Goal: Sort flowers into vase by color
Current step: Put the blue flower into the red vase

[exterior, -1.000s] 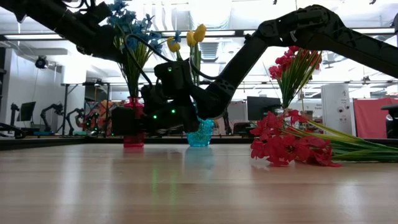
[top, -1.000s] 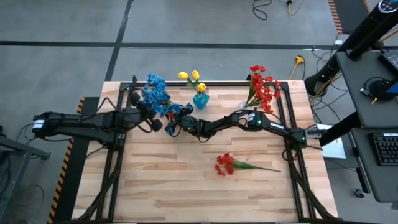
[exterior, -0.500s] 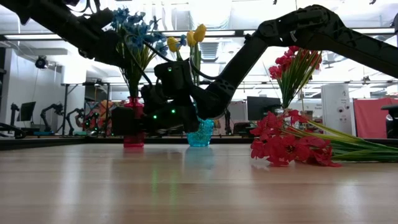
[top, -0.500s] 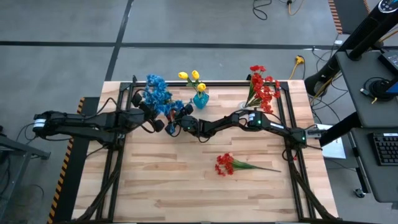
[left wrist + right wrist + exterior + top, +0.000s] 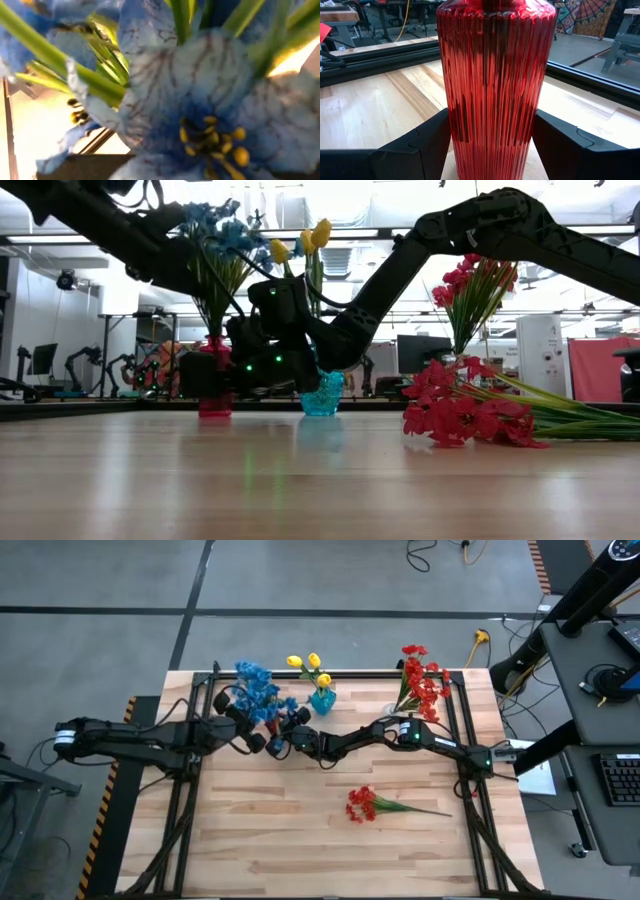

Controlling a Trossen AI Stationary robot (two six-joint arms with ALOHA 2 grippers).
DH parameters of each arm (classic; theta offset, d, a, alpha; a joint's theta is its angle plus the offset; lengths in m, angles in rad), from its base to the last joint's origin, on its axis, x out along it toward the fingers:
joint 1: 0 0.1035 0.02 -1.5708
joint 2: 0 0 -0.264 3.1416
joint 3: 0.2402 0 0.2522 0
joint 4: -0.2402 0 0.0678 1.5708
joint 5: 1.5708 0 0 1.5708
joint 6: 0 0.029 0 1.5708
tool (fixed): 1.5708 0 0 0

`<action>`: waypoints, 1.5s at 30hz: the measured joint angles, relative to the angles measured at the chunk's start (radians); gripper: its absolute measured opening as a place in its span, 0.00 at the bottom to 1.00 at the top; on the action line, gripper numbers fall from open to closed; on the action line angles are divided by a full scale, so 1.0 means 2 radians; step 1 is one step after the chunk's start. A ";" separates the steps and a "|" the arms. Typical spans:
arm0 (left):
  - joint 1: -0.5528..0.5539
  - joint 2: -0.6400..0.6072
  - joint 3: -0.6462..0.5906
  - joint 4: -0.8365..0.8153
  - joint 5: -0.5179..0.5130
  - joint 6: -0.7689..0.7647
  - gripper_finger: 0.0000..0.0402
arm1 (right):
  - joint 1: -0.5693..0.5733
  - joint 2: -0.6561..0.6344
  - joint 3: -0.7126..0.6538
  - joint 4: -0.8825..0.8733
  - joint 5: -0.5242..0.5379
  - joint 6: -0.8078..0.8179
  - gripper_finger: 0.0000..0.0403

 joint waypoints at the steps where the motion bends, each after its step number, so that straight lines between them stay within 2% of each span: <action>1: 0.000 0.000 -0.002 0.000 0.000 -0.002 0.01 | 0.000 0.000 0.000 0.000 0.000 0.000 0.61; 15: 0.004 0.000 -0.023 0.019 -0.004 -0.011 0.01 | 0.000 0.000 0.000 0.000 0.000 0.000 0.61; 19: 0.004 0.000 -0.024 0.023 -0.011 -0.014 0.04 | 0.000 0.000 0.000 0.000 0.000 0.000 0.61; 22: 0.003 -0.001 -0.025 0.018 -0.011 -0.011 0.10 | 0.000 0.000 0.000 0.000 0.001 0.002 0.61; 26: 0.002 -0.007 -0.025 0.012 0.002 -0.006 0.23 | 0.000 0.000 0.000 0.000 0.001 0.003 0.61; 34: 0.001 -0.023 0.022 -0.120 0.007 -0.035 0.47 | 0.000 0.000 0.000 0.000 0.002 0.003 0.61; 38: -0.006 -0.031 0.031 -0.139 0.007 -0.036 0.53 | 0.000 0.000 0.000 0.003 0.002 0.003 0.61; 45: -0.011 -0.036 0.030 -0.139 0.007 -0.042 0.54 | 0.000 0.000 0.000 0.003 0.002 0.014 0.65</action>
